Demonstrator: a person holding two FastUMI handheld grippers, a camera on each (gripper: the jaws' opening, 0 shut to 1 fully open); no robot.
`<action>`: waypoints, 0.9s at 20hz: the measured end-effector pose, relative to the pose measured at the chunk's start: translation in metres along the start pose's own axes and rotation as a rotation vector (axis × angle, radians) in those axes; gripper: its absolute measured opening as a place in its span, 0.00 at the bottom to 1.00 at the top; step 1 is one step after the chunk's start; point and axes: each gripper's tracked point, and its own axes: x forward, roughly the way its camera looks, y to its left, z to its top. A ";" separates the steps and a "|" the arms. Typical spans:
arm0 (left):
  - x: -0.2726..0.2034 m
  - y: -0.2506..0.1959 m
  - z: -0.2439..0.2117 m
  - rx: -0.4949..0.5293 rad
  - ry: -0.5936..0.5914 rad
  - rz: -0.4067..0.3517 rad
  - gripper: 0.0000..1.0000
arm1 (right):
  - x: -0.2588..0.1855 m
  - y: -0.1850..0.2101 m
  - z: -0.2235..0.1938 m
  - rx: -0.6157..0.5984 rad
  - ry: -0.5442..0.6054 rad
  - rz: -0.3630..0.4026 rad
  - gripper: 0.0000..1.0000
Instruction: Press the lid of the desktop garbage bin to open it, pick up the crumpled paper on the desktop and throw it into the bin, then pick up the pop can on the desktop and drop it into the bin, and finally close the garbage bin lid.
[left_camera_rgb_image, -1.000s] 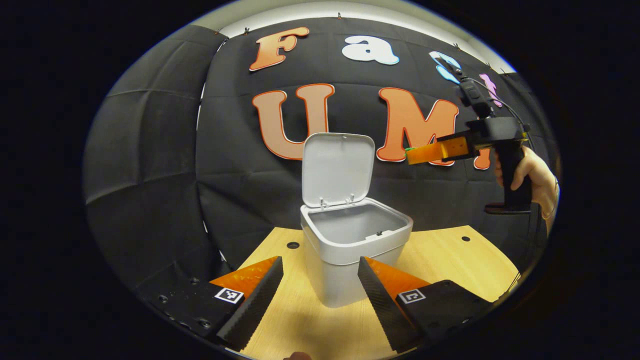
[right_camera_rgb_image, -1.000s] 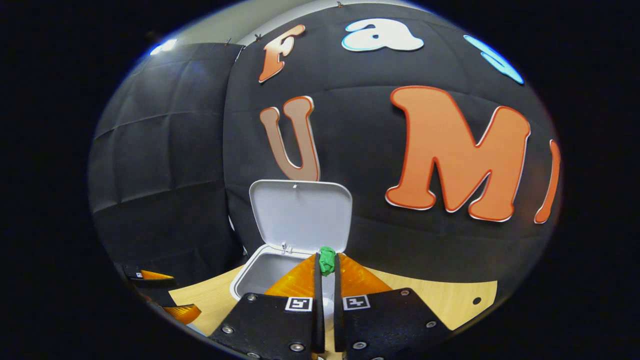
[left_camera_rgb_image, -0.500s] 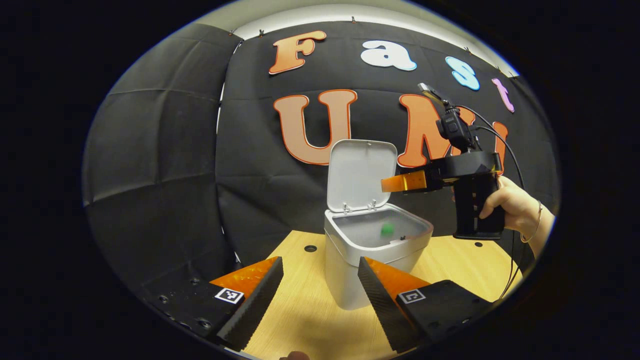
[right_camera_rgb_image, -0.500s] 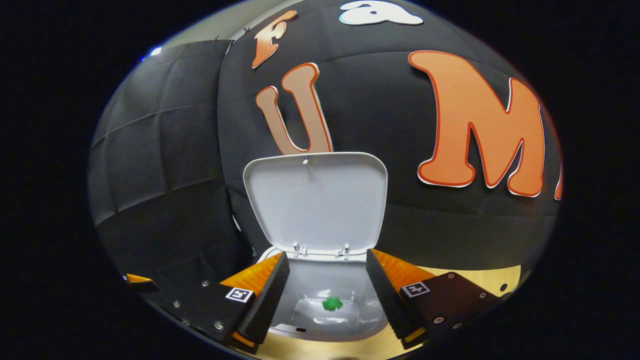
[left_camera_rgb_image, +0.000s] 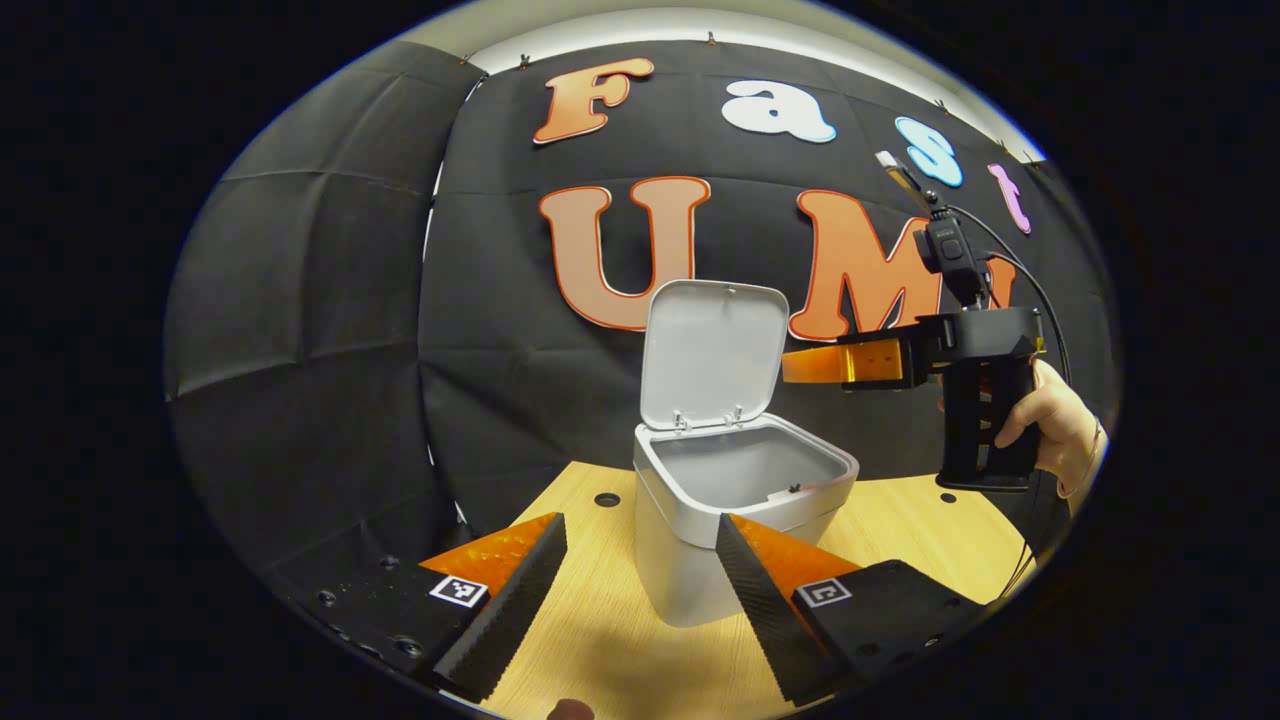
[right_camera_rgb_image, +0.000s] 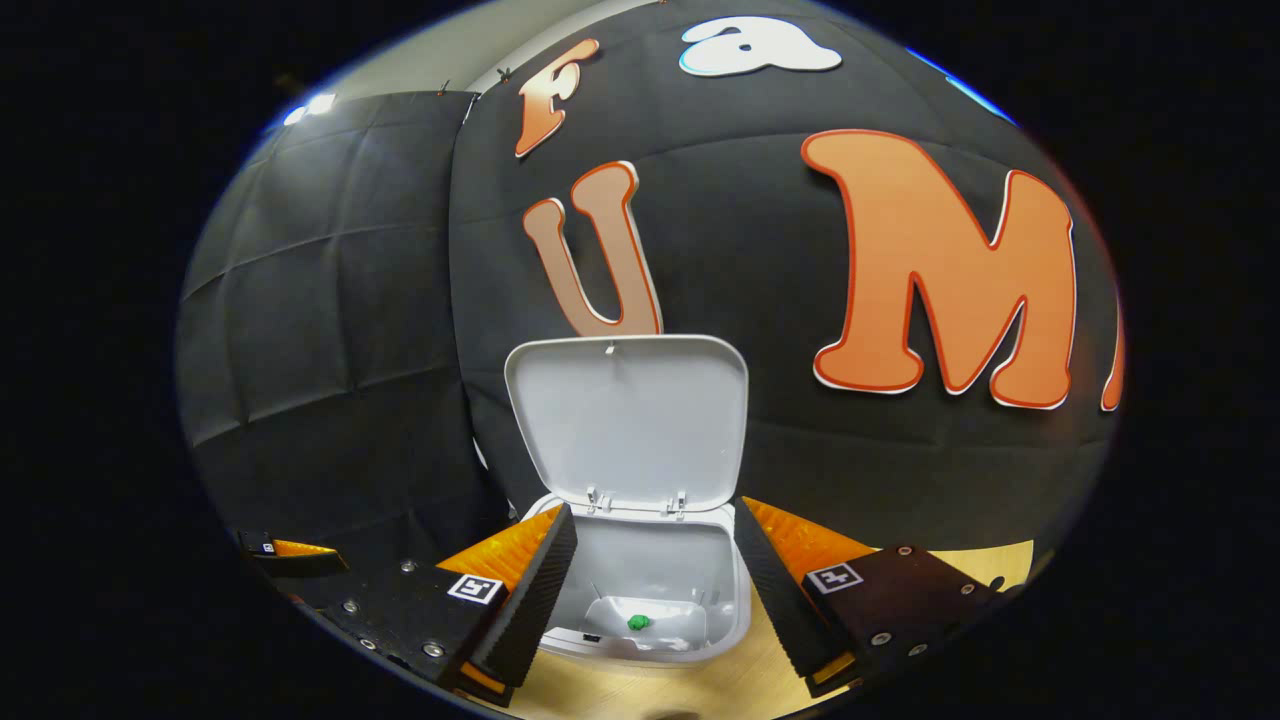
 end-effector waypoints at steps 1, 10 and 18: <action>0.001 -0.006 0.000 0.001 -0.001 -0.012 0.95 | -0.009 -0.004 0.004 0.007 -0.010 -0.002 0.94; 0.008 -0.059 0.005 0.011 -0.010 -0.102 0.96 | -0.130 -0.093 0.043 0.071 -0.211 -0.241 0.94; 0.006 -0.100 0.008 0.029 -0.028 -0.146 0.96 | -0.245 -0.170 -0.021 0.070 -0.231 -0.553 0.94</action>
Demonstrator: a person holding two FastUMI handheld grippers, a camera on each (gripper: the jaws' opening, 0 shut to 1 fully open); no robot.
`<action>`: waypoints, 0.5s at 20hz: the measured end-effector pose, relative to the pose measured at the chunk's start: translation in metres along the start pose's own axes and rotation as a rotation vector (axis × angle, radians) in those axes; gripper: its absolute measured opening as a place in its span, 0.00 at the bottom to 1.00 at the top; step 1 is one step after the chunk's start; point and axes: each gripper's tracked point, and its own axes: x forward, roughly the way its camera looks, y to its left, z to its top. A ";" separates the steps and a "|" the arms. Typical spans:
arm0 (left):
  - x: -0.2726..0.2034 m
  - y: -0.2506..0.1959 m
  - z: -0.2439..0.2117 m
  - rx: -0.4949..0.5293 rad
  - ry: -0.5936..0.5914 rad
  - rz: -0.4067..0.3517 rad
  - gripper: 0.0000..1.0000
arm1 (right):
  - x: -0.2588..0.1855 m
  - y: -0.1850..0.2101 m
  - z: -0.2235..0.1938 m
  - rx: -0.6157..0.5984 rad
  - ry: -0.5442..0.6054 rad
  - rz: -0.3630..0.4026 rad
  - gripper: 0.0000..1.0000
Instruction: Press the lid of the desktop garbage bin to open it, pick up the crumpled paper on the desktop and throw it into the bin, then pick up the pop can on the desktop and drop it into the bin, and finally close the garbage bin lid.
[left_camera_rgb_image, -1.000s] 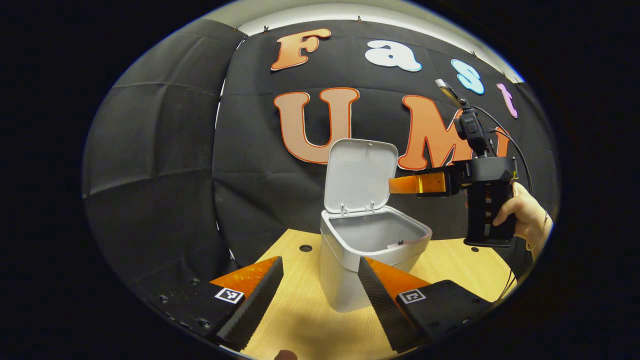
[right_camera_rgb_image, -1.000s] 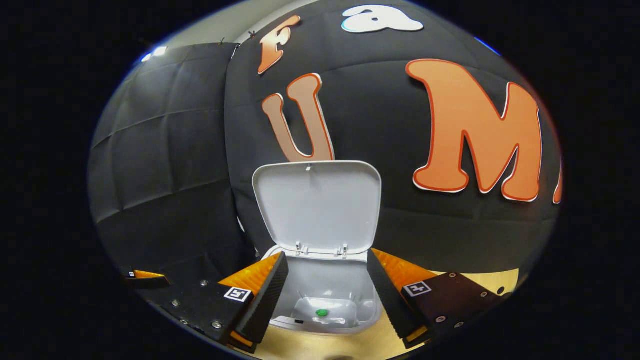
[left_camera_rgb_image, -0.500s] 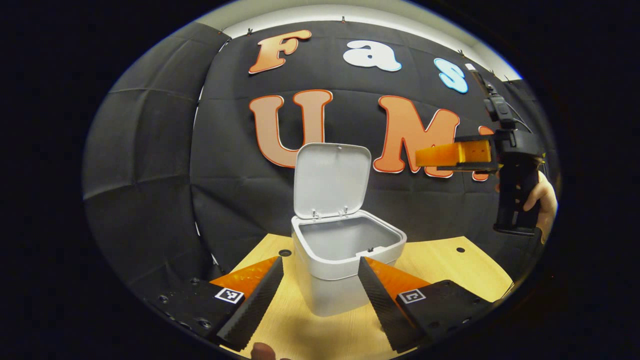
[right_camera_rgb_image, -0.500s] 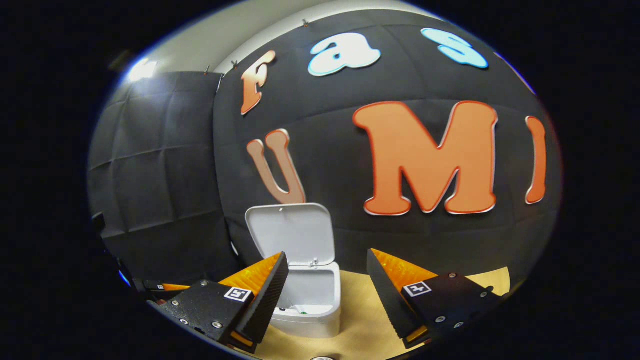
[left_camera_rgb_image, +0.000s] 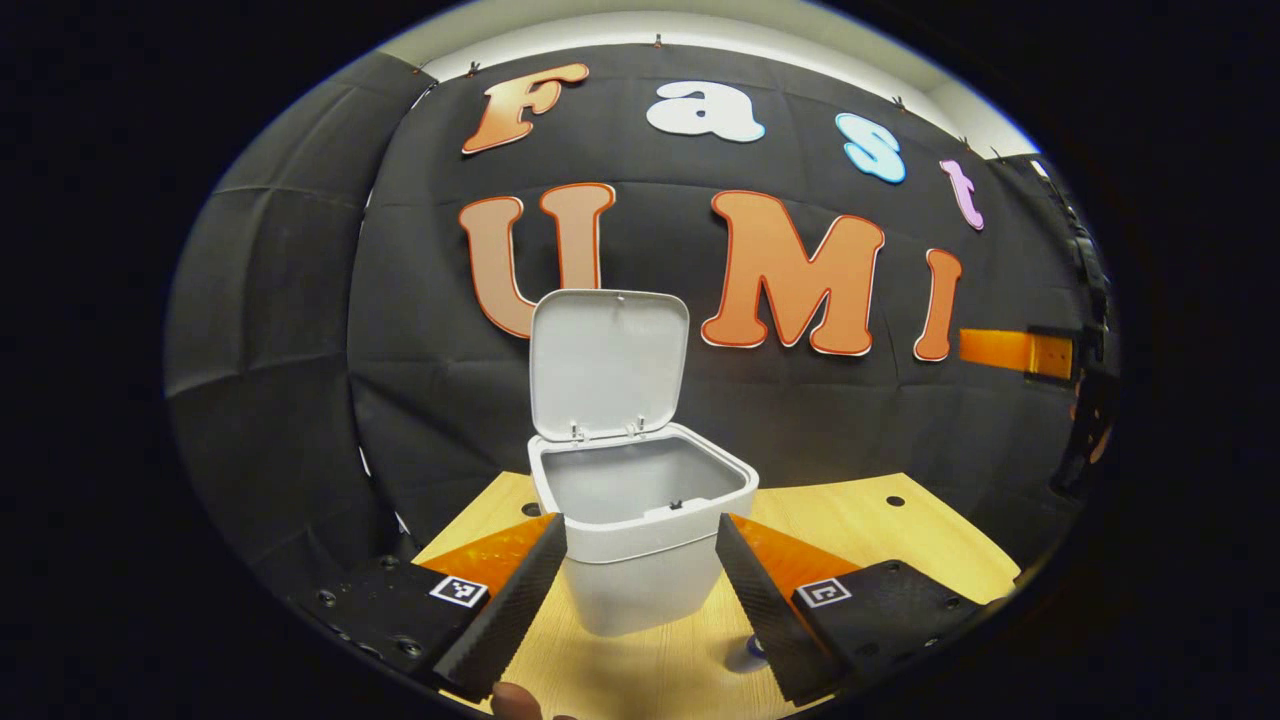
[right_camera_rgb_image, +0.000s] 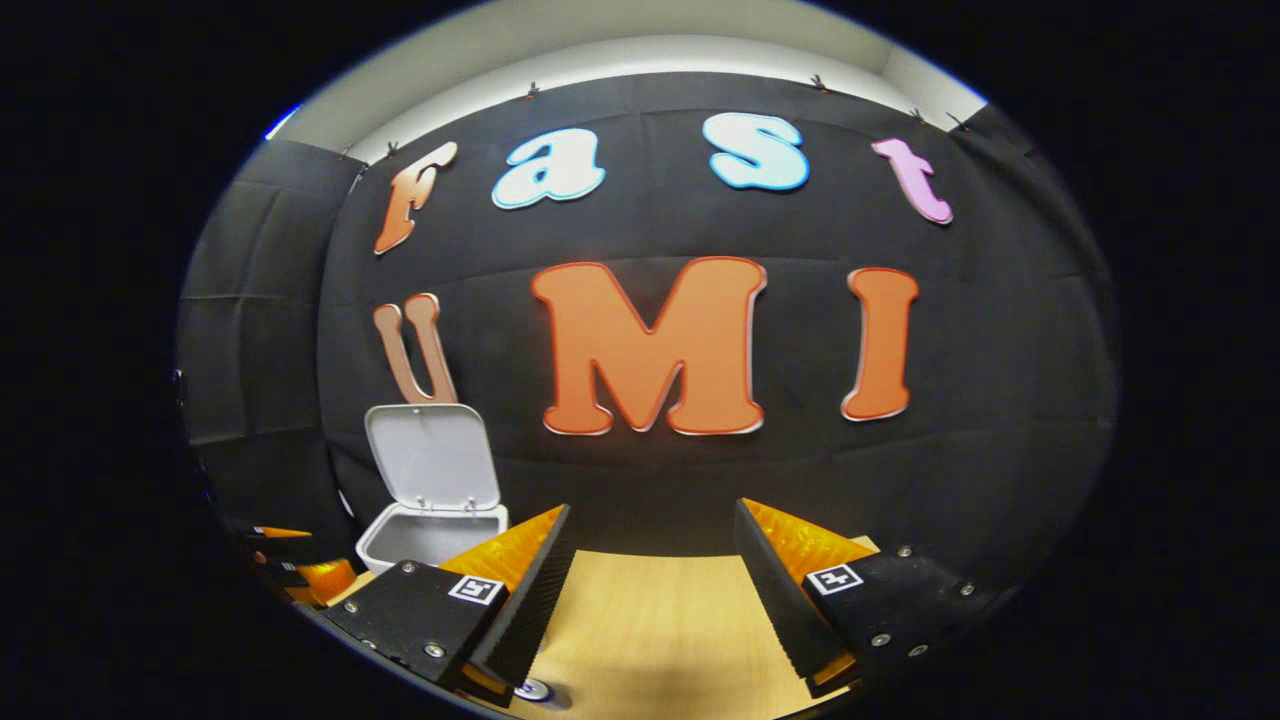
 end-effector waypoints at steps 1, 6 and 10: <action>0.001 -0.005 0.000 0.004 -0.005 -0.008 0.95 | -0.008 -0.016 -0.007 0.006 -0.006 -0.044 0.94; 0.008 -0.038 -0.015 0.018 0.010 -0.061 0.95 | -0.033 -0.060 -0.042 0.025 0.024 -0.168 0.94; 0.013 -0.075 -0.053 0.019 0.053 -0.163 0.95 | -0.040 -0.078 -0.057 0.016 0.060 -0.198 0.94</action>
